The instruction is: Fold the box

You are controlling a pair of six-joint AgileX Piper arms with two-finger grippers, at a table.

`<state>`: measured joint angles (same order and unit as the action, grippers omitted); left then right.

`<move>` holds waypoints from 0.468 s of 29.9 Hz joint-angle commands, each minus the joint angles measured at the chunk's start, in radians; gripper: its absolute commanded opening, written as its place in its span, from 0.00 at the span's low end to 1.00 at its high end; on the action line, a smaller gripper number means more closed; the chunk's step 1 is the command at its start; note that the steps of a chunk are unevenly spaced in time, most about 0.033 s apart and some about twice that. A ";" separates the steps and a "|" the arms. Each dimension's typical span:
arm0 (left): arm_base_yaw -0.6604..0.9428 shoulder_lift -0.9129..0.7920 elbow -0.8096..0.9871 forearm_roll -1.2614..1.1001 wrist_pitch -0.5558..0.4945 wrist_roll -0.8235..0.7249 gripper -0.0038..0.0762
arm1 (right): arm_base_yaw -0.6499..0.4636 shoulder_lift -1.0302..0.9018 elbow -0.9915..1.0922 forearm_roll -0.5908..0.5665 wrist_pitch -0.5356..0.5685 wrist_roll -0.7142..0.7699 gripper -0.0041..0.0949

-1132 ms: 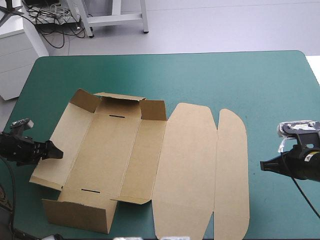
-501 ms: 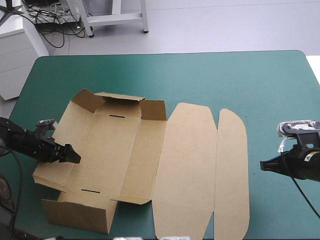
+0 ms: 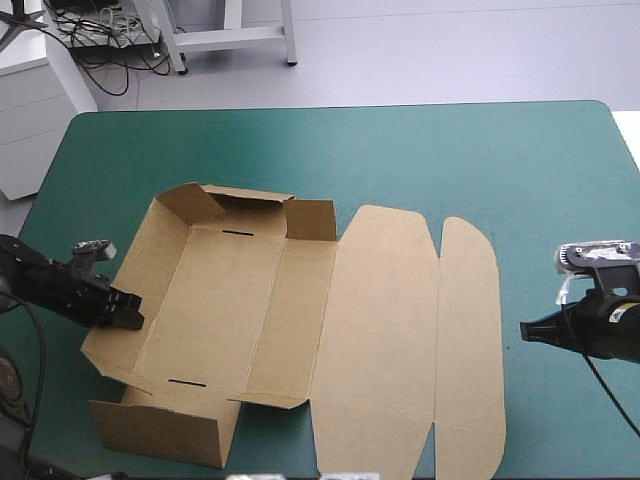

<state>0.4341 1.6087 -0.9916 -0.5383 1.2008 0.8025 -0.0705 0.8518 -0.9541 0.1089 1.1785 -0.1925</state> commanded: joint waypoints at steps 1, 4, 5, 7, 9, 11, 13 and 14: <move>-0.007 -0.034 -0.018 -0.002 0.078 -0.012 0.04 | -0.007 -0.009 -0.023 0.010 -0.040 -0.010 0.02; -0.007 -0.034 -0.018 -0.008 0.078 -0.013 0.04 | -0.007 -0.009 -0.023 0.010 -0.040 -0.010 0.02; -0.007 -0.034 -0.018 -0.008 0.078 -0.013 0.04 | -0.007 -0.009 -0.023 0.010 -0.040 -0.010 0.02; -0.008 -0.034 -0.018 0.005 0.076 -0.013 0.04 | -0.007 -0.009 -0.023 0.010 -0.040 -0.010 0.02; -0.008 -0.034 -0.018 0.019 0.067 -0.019 0.04 | -0.007 -0.009 -0.023 0.010 -0.040 -0.010 0.02; -0.023 -0.034 -0.022 0.034 0.057 -0.029 0.04 | -0.007 -0.009 -0.023 0.010 -0.040 -0.010 0.02; -0.063 -0.034 -0.044 0.062 0.032 -0.050 0.04 | -0.007 -0.009 -0.023 0.010 -0.040 -0.010 0.02; -0.086 -0.034 -0.064 0.078 0.019 -0.068 0.04 | -0.007 -0.009 -0.023 0.010 -0.040 -0.010 0.02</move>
<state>0.3993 1.6087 -1.0071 -0.4969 1.2038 0.7718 -0.0705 0.8518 -0.9541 0.1089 1.1785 -0.1925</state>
